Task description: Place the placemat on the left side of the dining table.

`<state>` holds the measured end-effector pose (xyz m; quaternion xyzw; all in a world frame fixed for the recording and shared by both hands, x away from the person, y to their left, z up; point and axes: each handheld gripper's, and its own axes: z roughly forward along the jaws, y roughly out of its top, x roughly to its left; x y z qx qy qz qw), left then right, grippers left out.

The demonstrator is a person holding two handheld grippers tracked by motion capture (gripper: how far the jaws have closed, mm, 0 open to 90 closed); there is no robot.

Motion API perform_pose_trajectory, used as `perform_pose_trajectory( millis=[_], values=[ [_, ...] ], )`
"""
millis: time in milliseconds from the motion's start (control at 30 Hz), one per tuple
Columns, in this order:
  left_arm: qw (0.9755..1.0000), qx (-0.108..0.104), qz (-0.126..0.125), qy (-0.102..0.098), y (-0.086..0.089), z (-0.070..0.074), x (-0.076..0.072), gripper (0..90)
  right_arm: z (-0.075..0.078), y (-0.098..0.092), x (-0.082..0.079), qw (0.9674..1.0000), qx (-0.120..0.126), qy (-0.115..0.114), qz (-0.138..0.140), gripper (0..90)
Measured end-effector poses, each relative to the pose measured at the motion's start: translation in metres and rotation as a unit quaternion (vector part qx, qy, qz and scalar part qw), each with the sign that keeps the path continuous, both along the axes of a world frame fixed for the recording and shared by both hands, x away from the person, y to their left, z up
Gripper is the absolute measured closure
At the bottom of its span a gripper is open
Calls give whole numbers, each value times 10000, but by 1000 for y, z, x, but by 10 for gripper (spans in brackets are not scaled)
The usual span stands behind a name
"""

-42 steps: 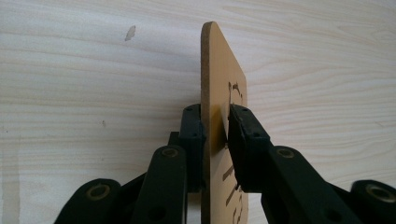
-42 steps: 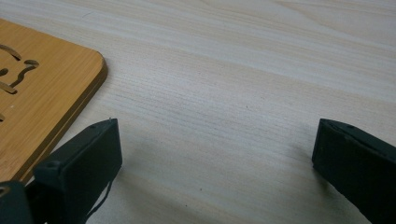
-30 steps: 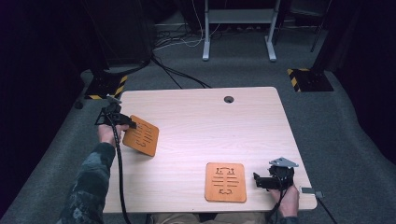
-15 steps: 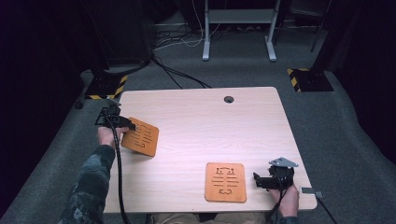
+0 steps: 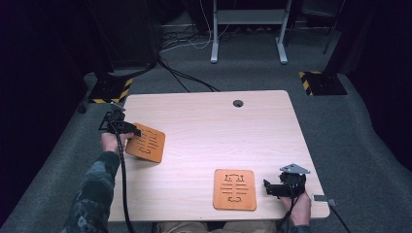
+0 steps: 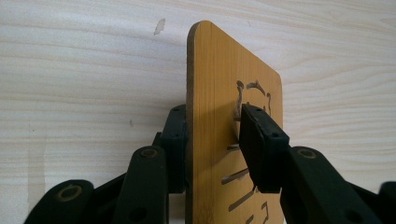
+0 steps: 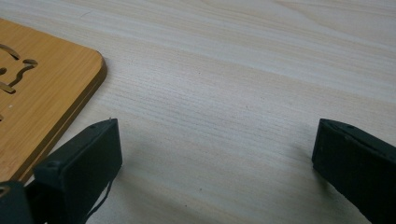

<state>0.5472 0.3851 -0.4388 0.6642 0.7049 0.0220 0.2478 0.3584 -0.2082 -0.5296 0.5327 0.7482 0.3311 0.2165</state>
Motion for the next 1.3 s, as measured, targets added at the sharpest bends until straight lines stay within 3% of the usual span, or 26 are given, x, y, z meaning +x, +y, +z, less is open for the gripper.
perform_pose_trajectory(
  millis=[200,367,433,633,867,1000,1067,1133,1200,1233,1300],
  values=[
    [9999,-147,32,-14,4,-5,1,630,0,0,0,10000,-3,1,-4,6],
    [10000,-46,63,7,8,-12,1,593,0,0,0,10000,-3,2,-4,6],
    [9999,-79,110,-2,10,-15,1,537,0,0,0,10000,-3,1,-4,6],
    [9989,138,423,115,15,-20,0,343,0,0,0,10000,1,-2,-7,7],
    [9991,126,404,-47,15,-13,-8,203,0,1,0,10000,-7,-6,-38,7],
    [9996,115,178,-166,10,-7,-16,154,0,1,0,10000,-21,-1,-33,7],
    [9992,303,13,-276,4,-6,-22,152,0,1,0,10000,-21,-12,-34,7],
    [9993,181,-80,-330,0,-7,-30,134,0,1,0,10000,-26,-11,-38,7],
    [9987,250,-160,-405,-5,-9,-37,125,0,1,0,10000,-21,-3,-43,7],
    [9986,177,-209,-455,-6,-10,-41,112,0,1,0,10000,-21,-9,-33,7],
    [9973,354,-298,-564,-12,-11,-51,95,0,1,0,10000,-19,-9,-36,8]
  ],
)
